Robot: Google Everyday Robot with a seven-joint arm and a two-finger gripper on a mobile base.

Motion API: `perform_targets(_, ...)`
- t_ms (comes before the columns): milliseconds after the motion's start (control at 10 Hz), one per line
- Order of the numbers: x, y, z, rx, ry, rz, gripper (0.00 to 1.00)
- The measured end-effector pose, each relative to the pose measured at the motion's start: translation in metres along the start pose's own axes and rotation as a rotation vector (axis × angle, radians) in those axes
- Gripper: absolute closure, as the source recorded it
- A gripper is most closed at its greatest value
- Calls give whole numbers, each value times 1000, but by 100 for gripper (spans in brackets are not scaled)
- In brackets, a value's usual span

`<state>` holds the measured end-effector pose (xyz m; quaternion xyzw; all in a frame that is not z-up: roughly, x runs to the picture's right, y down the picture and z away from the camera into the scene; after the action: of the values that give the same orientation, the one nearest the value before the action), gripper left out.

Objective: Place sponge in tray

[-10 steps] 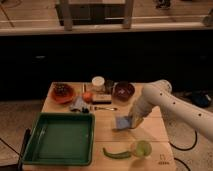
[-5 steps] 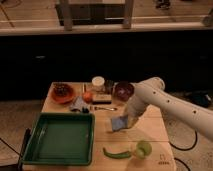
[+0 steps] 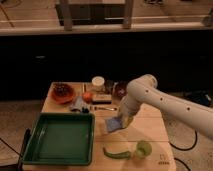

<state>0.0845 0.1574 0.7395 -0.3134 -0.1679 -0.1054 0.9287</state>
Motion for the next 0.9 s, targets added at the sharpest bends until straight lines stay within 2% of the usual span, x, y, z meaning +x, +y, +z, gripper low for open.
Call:
perform_targets(400, -26, -1, -5, -15, 11, -69, 95)
perform_targets(700, -57, -8, -6, -28, 18, -137, 95)
perform_targets(900, -70, -11, -7, -38, 26, -173, 95)
